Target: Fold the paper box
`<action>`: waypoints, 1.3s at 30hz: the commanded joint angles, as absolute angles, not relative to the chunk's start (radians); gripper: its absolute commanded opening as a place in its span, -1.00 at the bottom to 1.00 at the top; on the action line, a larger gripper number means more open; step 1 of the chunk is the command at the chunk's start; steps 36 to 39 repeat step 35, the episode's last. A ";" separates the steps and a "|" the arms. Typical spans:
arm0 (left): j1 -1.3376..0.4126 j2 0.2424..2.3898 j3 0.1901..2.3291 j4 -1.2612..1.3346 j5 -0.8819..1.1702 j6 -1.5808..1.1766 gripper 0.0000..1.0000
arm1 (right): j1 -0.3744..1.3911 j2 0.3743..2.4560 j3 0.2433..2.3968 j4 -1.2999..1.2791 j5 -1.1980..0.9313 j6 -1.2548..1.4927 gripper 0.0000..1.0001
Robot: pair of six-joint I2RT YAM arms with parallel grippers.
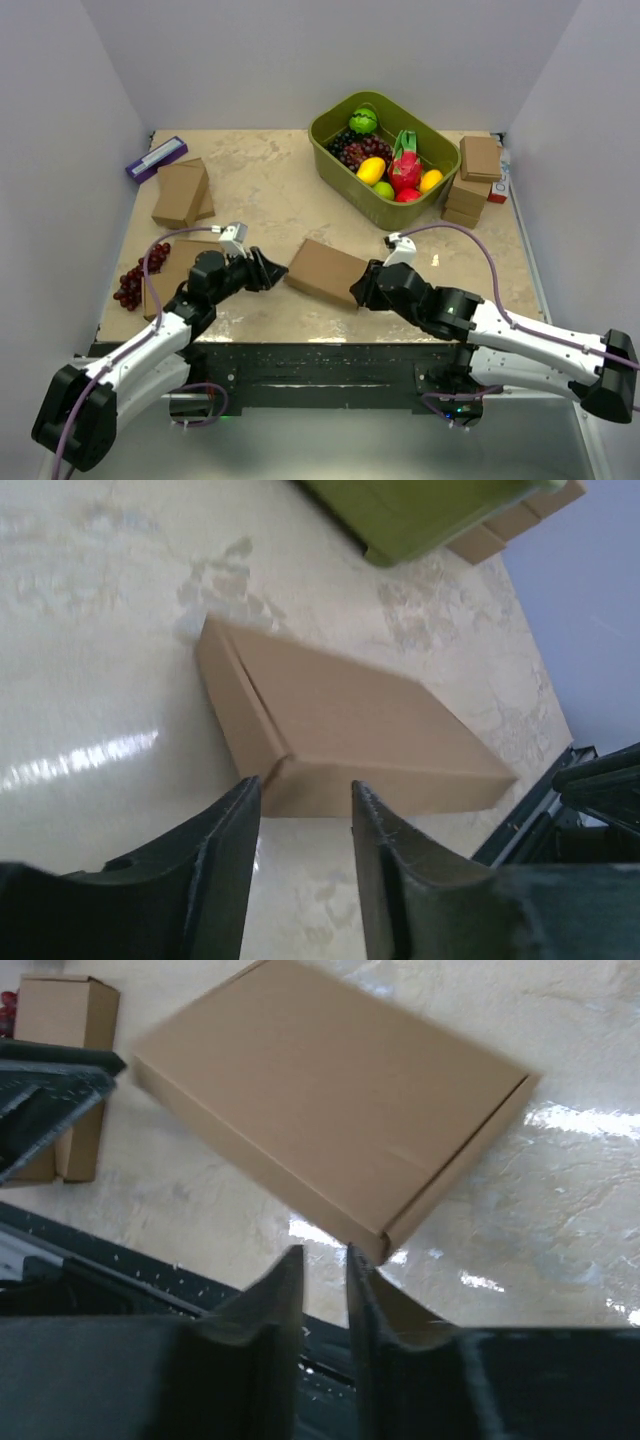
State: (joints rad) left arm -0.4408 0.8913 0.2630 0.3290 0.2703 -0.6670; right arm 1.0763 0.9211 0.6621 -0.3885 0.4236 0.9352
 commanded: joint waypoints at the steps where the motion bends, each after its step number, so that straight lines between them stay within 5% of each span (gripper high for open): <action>1: -0.453 0.799 0.276 0.053 0.210 -0.660 0.28 | 1.085 0.841 0.681 -0.400 0.388 0.933 -0.19; 5: -0.449 0.772 0.322 0.009 0.187 -0.651 0.62 | 1.081 0.850 0.693 -0.405 0.374 0.916 0.47; 8: -0.431 0.860 0.398 0.015 0.183 -0.592 0.75 | 1.037 0.906 0.719 -0.362 0.371 0.864 0.71; 12: -0.318 0.986 0.541 0.028 0.207 -0.491 0.80 | 0.769 0.965 0.706 -0.191 0.140 0.712 0.75; 22: -0.098 0.953 0.839 -0.120 0.259 -0.238 0.99 | 0.313 0.896 0.871 -0.190 0.054 0.382 0.89; 39: -0.100 0.847 0.884 -0.210 0.175 -0.210 0.99 | 0.293 0.784 0.858 -0.221 0.135 0.313 0.98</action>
